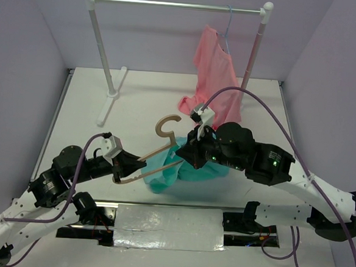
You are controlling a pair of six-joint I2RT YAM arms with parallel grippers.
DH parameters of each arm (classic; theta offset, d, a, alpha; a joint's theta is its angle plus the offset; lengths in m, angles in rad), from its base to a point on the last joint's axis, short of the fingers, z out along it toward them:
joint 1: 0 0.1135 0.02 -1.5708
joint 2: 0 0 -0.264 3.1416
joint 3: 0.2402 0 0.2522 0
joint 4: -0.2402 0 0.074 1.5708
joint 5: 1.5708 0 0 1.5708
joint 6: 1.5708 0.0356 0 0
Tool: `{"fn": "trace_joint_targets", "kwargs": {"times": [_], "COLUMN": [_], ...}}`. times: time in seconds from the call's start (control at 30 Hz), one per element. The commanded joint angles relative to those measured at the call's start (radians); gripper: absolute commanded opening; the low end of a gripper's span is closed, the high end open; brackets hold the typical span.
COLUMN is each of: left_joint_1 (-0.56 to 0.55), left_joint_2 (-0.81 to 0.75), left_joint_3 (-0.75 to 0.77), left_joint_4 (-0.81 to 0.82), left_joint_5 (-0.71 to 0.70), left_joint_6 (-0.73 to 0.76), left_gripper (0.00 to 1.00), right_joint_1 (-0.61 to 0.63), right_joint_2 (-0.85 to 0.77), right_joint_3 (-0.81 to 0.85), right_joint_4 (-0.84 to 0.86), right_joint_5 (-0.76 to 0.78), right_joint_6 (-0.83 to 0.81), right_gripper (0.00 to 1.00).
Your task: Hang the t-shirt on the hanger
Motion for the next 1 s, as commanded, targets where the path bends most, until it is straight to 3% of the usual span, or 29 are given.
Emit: {"fn": "trace_joint_targets", "kwargs": {"times": [0.0, 0.1, 0.13, 0.23, 0.33, 0.6, 0.83, 0.97], "left_joint_1": [-0.002, -0.001, -0.002, -0.002, -0.002, -0.002, -0.001, -0.002], "left_joint_2": [-0.011, -0.014, -0.017, -0.031, -0.042, -0.028, 0.013, 0.058], "left_joint_3": [-0.011, -0.026, -0.029, -0.037, -0.046, -0.048, -0.019, 0.003], "left_joint_4": [0.173, 0.195, 0.196, 0.196, 0.212, 0.235, 0.215, 0.176], "left_joint_5": [0.034, 0.05, 0.06, 0.074, 0.099, 0.171, 0.275, 0.344], "left_joint_6": [-0.033, -0.042, -0.039, -0.035, -0.041, -0.053, -0.036, -0.024], "left_gripper": [0.0, 0.0, 0.0, 0.0, 0.0, 0.0, 0.0, 0.0], "right_joint_1": [0.051, 0.065, 0.066, 0.066, 0.068, 0.066, 0.066, 0.068], "right_joint_2": [0.004, 0.011, 0.006, -0.041, -0.072, -0.126, -0.221, -0.203], "right_joint_3": [0.078, 0.094, 0.094, 0.088, 0.102, 0.094, -0.009, -0.018], "right_joint_4": [0.035, 0.0, -0.008, -0.02, -0.039, -0.106, -0.059, -0.08], "right_joint_5": [-0.005, 0.037, 0.045, 0.083, 0.111, 0.205, 0.209, 0.105], "right_joint_6": [0.014, 0.011, 0.006, -0.011, -0.038, -0.159, -0.402, -0.483], "right_gripper": [0.06, 0.2, 0.31, 0.49, 0.6, 0.71, 0.76, 0.76]}}
